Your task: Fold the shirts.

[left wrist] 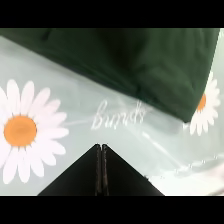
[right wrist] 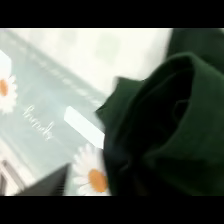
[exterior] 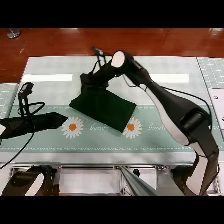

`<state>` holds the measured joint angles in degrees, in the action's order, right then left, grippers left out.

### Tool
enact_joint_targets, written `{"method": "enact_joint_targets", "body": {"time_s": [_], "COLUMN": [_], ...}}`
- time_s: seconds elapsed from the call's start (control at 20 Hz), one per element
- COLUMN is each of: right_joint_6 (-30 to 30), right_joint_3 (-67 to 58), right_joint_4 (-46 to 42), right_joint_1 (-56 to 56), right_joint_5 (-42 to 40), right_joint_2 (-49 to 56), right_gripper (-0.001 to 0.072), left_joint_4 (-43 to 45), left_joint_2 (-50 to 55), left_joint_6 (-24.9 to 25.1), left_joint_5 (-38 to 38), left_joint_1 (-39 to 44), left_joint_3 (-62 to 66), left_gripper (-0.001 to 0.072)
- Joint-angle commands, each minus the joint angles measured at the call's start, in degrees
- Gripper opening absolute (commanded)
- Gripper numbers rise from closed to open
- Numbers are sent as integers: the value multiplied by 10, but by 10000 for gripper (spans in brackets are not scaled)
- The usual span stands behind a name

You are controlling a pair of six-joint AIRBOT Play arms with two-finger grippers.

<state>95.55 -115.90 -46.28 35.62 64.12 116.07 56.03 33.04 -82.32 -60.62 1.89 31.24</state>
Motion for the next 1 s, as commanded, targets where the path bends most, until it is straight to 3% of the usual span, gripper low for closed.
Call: {"method": "enact_joint_targets", "body": {"time_s": [0.0, 0.1, 0.25, 0.35, 0.45, 0.55, 0.7, 0.8, 0.95], "right_joint_6": [-59, -55, -46, -47, -57, -38, 50, 99, 77], "right_joint_3": [-14, -14, -14, -5, 61, 212, 530, 720, 870], "right_joint_4": [82, 80, 68, -29, -214, -318, -307, -204, -5], "right_joint_1": [5, -38, -147, -218, -264, -295, -313, -300, -229], "right_joint_5": [34, 63, 178, 275, 314, 249, 43, -111, -275], "right_joint_2": [12, -16, -88, -162, -266, -383, -551, -614, -590], "right_gripper": [627, 627, 626, 626, 626, 626, 626, 625, 625], "left_joint_4": [-1, -1, 6, 30, 41, 40, 40, 40, 40], "left_joint_2": [9, 23, 42, 45, 46, 49, 50, 50, 50], "left_joint_6": [0, 0, 0, 0, 0, 0, -14, -14, -27], "left_joint_5": [47, 58, 57, 57, 58, 58, 58, 63, 82], "left_joint_1": [-1, -1, -1, -2, -2, -2, 0, 0, 0], "left_joint_3": [-3, -3, -3, -3, -8, -14, -27, -35, -47], "left_gripper": [30, 30, 30, 30, 30, 30, 30, 30, 30]}}
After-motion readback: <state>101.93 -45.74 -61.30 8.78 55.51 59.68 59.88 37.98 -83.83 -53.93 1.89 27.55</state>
